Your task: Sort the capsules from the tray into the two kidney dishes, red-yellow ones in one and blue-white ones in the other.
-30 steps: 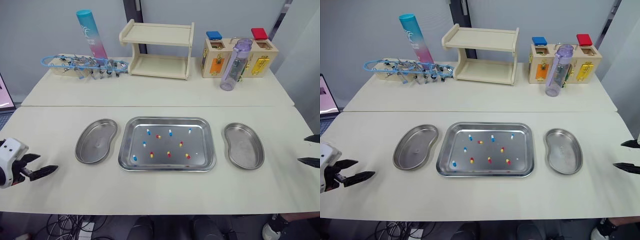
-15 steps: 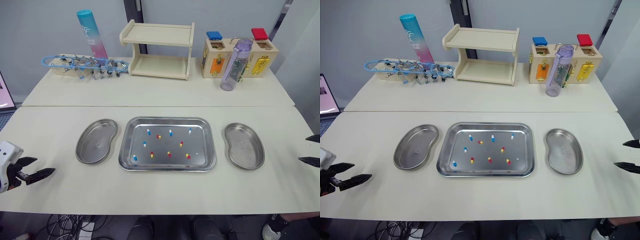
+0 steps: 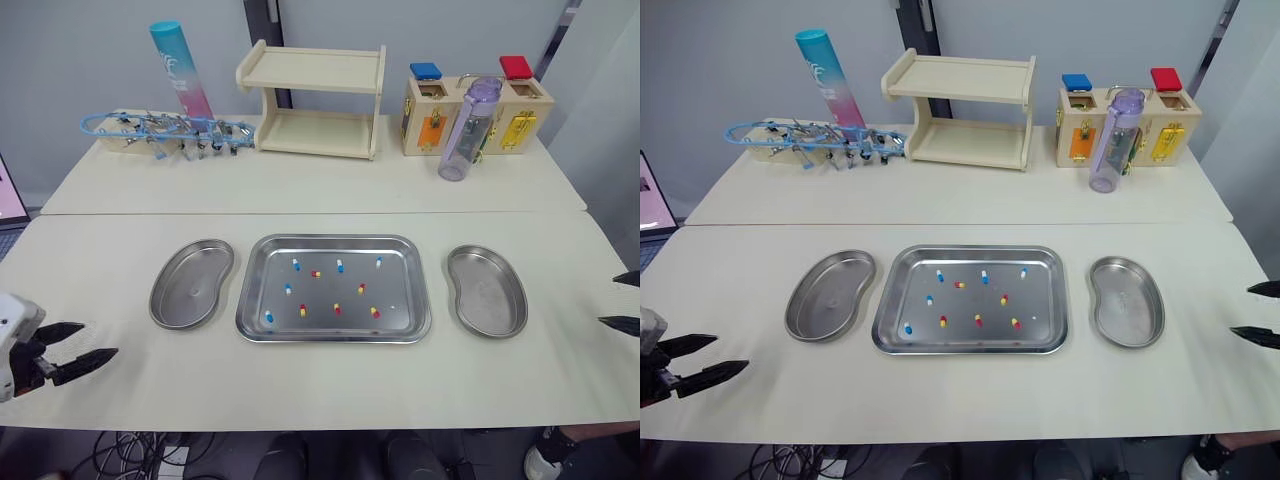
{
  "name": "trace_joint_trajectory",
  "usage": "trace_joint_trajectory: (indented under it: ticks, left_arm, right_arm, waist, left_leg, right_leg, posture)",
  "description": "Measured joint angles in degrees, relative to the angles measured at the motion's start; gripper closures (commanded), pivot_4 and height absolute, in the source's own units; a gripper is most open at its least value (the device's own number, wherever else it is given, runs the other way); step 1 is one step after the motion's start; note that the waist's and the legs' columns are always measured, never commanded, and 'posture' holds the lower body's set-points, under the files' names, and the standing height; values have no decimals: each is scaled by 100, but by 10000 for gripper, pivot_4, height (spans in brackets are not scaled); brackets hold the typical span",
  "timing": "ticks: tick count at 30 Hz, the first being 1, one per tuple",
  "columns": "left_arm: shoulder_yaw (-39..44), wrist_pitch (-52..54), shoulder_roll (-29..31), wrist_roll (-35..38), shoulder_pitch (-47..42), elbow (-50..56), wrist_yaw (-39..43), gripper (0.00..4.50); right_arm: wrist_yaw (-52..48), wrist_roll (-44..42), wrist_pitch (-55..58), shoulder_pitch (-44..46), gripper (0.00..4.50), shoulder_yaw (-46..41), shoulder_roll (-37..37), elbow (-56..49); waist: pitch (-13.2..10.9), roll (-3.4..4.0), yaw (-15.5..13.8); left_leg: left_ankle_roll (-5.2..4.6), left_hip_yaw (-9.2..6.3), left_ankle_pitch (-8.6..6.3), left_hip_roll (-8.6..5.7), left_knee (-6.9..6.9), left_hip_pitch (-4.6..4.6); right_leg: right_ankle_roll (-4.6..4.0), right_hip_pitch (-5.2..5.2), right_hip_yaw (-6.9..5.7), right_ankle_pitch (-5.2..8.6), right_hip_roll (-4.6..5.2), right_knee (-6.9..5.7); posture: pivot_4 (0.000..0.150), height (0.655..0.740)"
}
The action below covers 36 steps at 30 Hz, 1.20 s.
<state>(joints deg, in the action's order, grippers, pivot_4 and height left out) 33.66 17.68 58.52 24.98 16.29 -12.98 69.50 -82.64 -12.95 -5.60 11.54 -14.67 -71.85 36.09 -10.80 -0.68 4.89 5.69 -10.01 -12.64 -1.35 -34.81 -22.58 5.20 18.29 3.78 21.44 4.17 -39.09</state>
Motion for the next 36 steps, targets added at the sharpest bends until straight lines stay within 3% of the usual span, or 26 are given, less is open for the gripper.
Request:
trace_joint_trajectory:
  ticks: [7,10,14,19,25,29,32,36]
  left_arm:
    - [117,220,-1069,449,1008,2002,-51,0]
    - [64,-283,-1768,571,960,2433,-158,0]
    - [-292,-522,-2220,590,862,2716,-444,0]
    - [-816,-552,-2564,600,532,2838,-775,0]
    - [-937,-595,-2556,633,519,2817,-763,0]
    - [-1005,-788,-2474,610,488,2779,-639,0]
    - [-1101,-820,-2417,603,355,2712,-584,0]
    - [-1157,-814,-2325,617,235,2644,-506,0]
  right_arm:
    - [-82,-296,351,-454,133,-393,-7,-782]
    - [-80,-363,410,-655,133,-468,-4,-1002]
    - [-78,-487,703,-787,133,-583,8,-1460]
    - [99,-1008,1588,-732,133,-633,78,-3050]
    - [924,-1631,3001,421,133,414,564,-5291]
    - [1319,-1570,3499,1392,133,1589,1410,-5788]
    - [1448,-1278,3549,1905,6333,2338,1980,-5780]
    - [1502,-731,3448,2324,20420,3196,2673,-5426]
  waist:
    - [3,-4,-33]
    - [5,-4,-79]
    - [8,1,-122]
    - [11,2,-128]
    - [16,-22,-154]
    - [16,-28,-179]
    - [17,-30,-216]
    - [20,-37,-218]
  left_leg:
    - [-2,22,-2,5,-4,8]
    - [-3,30,-2,5,-6,8]
    - [-3,34,-2,4,-9,9]
    - [-3,35,-2,8,-11,10]
    - [-3,29,-2,9,-10,3]
    - [-2,27,-2,8,-11,-1]
    - [-2,20,-2,7,-11,-8]
    - [-2,14,-2,6,-9,-16]
  right_leg:
    - [4,-3,19,-6,0,8]
    - [6,-5,24,-9,1,14]
    - [9,-4,30,-12,1,14]
    - [8,-3,29,-15,-1,12]
    - [7,0,26,-17,-3,18]
    - [8,4,25,-18,-3,18]
    - [8,11,21,-19,-3,19]
    - [7,19,17,-19,-3,18]
  posture:
    - [1500,7400]
    - [1500,7400]
    - [1500,7400]
    - [1500,7400]
    - [1500,7400]
    - [1500,7400]
    - [1500,7400]
    - [1500,7400]
